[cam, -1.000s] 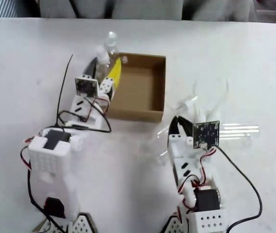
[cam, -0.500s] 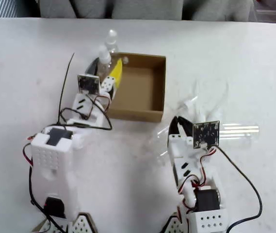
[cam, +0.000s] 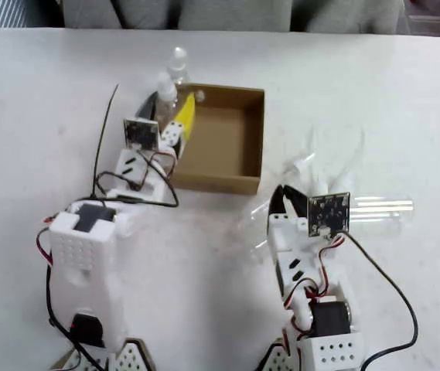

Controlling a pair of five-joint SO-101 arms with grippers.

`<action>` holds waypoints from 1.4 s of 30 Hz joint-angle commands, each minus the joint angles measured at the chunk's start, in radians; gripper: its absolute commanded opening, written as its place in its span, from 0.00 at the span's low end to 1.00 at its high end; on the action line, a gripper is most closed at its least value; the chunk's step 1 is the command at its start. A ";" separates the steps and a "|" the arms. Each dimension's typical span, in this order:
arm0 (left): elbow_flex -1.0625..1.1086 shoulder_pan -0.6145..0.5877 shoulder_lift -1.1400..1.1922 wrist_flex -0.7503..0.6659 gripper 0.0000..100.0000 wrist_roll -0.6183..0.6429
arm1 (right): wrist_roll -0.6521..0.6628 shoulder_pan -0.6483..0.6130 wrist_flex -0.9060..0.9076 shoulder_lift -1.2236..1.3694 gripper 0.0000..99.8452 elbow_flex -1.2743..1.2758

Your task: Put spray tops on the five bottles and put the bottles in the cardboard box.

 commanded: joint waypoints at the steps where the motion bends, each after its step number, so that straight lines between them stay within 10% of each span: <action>1: -0.031 -0.015 -0.008 0.002 0.10 -0.009 | 0.009 0.004 -0.013 -0.015 0.01 0.009; 42: 0.066 -0.051 -0.163 0.269 0.42 0.000 | 0.009 0.010 0.002 -0.015 0.01 0.021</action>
